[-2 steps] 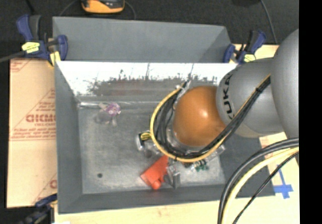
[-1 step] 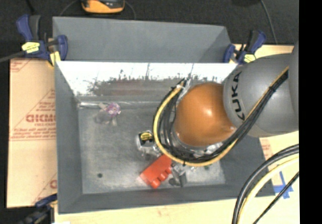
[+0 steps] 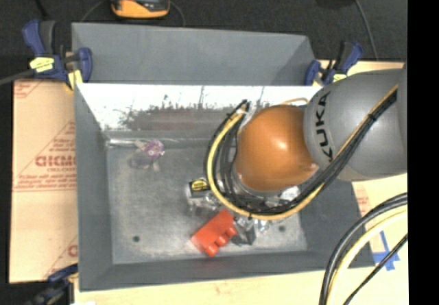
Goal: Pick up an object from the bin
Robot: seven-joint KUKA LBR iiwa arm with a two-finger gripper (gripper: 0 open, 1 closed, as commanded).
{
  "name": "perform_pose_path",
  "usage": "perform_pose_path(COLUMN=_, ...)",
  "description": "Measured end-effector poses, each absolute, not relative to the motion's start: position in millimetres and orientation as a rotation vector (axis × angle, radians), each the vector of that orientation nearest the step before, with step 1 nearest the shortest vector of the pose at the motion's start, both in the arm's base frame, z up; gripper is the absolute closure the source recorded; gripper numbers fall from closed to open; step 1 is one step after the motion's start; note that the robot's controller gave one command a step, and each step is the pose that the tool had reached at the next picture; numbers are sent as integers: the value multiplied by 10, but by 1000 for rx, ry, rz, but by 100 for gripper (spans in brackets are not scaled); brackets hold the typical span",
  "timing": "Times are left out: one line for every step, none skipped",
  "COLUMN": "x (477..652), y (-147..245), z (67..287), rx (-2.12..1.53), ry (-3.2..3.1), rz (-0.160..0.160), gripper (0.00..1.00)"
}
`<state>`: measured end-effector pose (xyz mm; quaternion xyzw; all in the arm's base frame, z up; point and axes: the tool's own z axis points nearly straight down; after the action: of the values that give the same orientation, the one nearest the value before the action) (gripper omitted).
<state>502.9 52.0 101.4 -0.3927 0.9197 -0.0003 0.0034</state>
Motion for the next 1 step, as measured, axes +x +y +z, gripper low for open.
perform_pose_path(x=4968, y=440, z=694, rx=-1442, ry=2792, rz=1, gripper=0)
